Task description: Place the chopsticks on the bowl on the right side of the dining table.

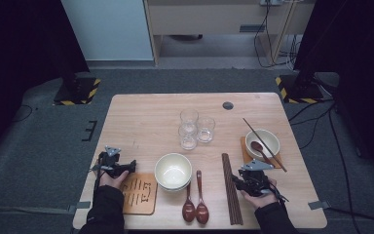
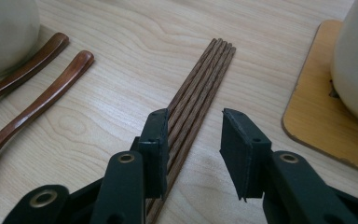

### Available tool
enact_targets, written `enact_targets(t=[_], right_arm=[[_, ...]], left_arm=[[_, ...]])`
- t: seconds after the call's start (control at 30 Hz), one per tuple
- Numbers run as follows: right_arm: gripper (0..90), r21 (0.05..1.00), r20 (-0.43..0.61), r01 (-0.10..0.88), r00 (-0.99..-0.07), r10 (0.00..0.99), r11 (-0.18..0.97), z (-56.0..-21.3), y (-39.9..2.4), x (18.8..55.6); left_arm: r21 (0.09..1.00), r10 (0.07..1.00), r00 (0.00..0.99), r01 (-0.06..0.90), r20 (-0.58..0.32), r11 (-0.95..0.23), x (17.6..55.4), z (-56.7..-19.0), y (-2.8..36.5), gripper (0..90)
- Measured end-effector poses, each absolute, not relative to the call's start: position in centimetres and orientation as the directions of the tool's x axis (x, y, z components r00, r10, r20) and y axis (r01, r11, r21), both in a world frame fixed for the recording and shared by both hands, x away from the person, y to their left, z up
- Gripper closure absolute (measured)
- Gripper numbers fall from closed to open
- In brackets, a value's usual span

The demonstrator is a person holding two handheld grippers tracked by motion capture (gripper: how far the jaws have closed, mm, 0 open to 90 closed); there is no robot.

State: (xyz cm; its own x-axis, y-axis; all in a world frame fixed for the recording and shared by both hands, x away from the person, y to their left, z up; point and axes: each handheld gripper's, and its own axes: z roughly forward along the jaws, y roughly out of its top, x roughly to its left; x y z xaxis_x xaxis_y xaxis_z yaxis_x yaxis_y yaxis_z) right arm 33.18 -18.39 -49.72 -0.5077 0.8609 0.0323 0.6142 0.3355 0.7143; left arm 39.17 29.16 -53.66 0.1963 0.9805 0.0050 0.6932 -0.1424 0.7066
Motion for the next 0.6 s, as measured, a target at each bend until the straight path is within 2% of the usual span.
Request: enact_targets(t=[0.6], right_arm=[[67.2,0.658,0.035,0.661,-0.507,0.861,0.362,-51.1,-18.2,33.6]], left_arm=[[0.706,0.981,0.196,0.693,0.005,-0.143,39.2,-53.7,29.2,3.2]])
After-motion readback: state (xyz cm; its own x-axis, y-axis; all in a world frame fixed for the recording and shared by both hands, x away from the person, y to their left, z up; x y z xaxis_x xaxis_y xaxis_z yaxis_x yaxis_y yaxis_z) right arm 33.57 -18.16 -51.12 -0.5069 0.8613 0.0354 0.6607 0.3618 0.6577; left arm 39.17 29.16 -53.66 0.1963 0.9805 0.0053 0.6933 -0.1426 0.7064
